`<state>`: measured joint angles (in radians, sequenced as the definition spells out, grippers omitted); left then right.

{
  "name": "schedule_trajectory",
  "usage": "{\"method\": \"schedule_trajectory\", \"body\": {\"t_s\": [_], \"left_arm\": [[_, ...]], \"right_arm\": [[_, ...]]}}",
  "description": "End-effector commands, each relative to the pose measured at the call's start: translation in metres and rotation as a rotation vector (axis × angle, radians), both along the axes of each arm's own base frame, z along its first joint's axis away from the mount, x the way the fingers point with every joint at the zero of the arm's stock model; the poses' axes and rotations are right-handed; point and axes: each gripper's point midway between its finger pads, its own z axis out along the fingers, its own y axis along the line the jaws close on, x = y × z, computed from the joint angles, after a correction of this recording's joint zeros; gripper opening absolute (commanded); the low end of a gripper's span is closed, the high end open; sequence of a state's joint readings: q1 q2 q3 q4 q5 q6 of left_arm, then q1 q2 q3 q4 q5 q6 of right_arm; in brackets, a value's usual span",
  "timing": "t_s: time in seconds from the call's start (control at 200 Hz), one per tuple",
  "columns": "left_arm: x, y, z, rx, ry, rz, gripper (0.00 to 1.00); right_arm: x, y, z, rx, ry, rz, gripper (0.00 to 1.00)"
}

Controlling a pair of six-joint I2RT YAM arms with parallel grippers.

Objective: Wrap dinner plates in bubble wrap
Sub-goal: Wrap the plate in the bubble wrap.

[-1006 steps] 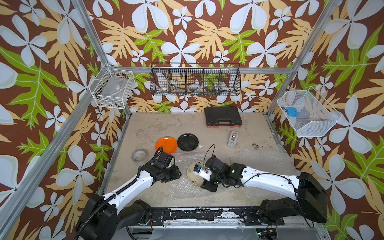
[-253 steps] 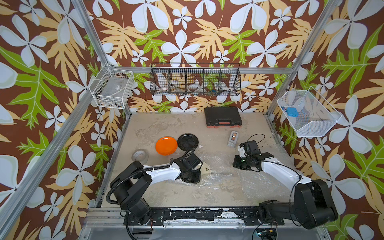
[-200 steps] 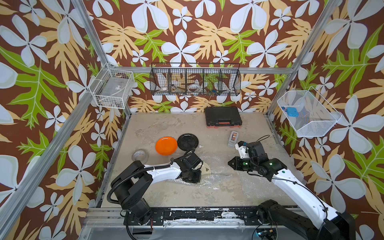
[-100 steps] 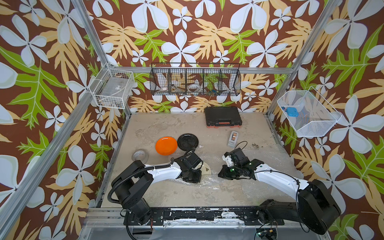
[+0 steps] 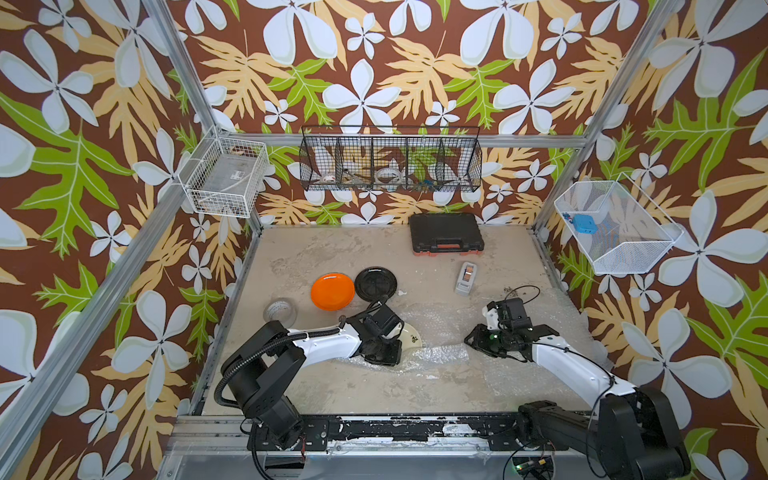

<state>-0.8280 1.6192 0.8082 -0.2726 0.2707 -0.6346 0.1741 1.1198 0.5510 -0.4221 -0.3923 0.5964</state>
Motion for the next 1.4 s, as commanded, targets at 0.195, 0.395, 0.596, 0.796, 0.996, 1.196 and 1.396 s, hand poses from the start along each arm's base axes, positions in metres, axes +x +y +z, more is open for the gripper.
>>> {"method": "schedule_trajectory", "body": {"t_s": [0.195, 0.395, 0.596, 0.796, 0.996, 1.196, 1.396], "left_arm": [[-0.008, 0.028, -0.020, 0.140, 0.037, 0.023, 0.14], [-0.007, 0.027, -0.020, 0.143, 0.037, 0.023, 0.15], [-0.007, 0.027, -0.020, 0.148, 0.038, 0.019, 0.14], [-0.005, 0.029, -0.021, 0.150, 0.036, 0.023, 0.14], [-0.003, 0.026, -0.019, 0.129, 0.034, 0.026, 0.14], [-0.005, 0.013, -0.018, 0.036, 0.069, 0.024, 0.12], [-0.007, 0.011, -0.022, 0.017, 0.082, 0.023, 0.11]], "right_arm": [[-0.051, 0.019, 0.028, 0.191, 0.051, 0.002, 0.61], [-0.068, 0.028, 0.034, 0.295, 0.025, 0.010, 0.94], [-0.057, 0.039, 0.021, 0.385, 0.012, -0.001, 0.77], [-0.038, 0.039, 0.002, 0.361, 0.028, -0.016, 0.53], [-0.027, 0.035, -0.002, 0.317, 0.017, -0.012, 0.06], [-0.020, 0.054, 0.041, 0.374, -0.055, 0.055, 0.00], [-0.031, 0.122, 0.068, 0.478, -0.047, 0.180, 0.00]]}}
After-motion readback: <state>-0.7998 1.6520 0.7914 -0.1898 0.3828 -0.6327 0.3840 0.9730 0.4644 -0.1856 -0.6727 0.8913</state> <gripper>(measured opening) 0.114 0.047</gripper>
